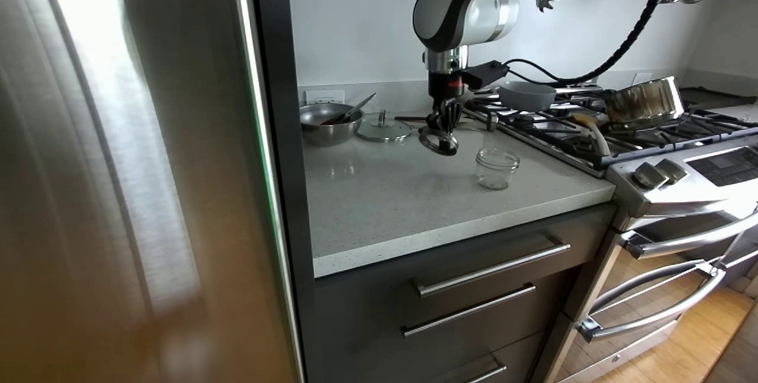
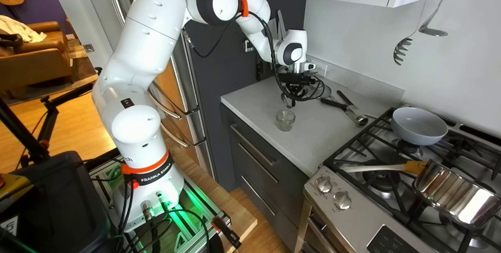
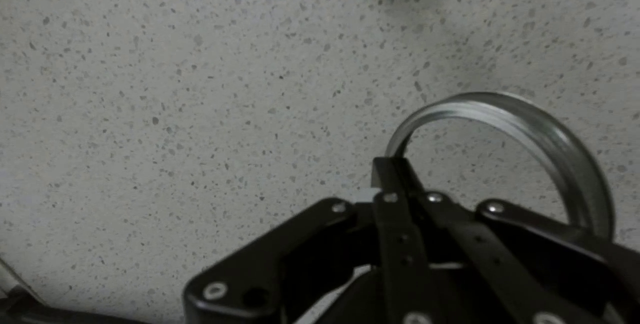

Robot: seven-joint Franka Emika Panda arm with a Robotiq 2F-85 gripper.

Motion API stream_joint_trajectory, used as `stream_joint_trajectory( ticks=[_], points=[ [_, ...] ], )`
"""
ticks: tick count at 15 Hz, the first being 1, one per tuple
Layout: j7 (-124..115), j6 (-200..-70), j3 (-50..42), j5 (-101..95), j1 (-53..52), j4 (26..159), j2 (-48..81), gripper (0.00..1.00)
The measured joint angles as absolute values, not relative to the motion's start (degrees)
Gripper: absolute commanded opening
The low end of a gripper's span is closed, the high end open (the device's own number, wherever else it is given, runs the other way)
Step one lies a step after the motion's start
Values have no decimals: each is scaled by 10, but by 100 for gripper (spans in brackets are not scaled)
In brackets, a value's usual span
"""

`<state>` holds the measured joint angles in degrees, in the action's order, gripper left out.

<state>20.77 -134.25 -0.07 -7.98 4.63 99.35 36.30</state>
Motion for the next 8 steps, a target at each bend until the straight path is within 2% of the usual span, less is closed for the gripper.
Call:
stream_joint_trajectory(
  ticks=[6, 8],
  points=[
    [161, -1322, -2, -80, 34, 975, 382, 1],
    [153, -1321, -2, -80, 30, 969, 388, 10]
  ],
)
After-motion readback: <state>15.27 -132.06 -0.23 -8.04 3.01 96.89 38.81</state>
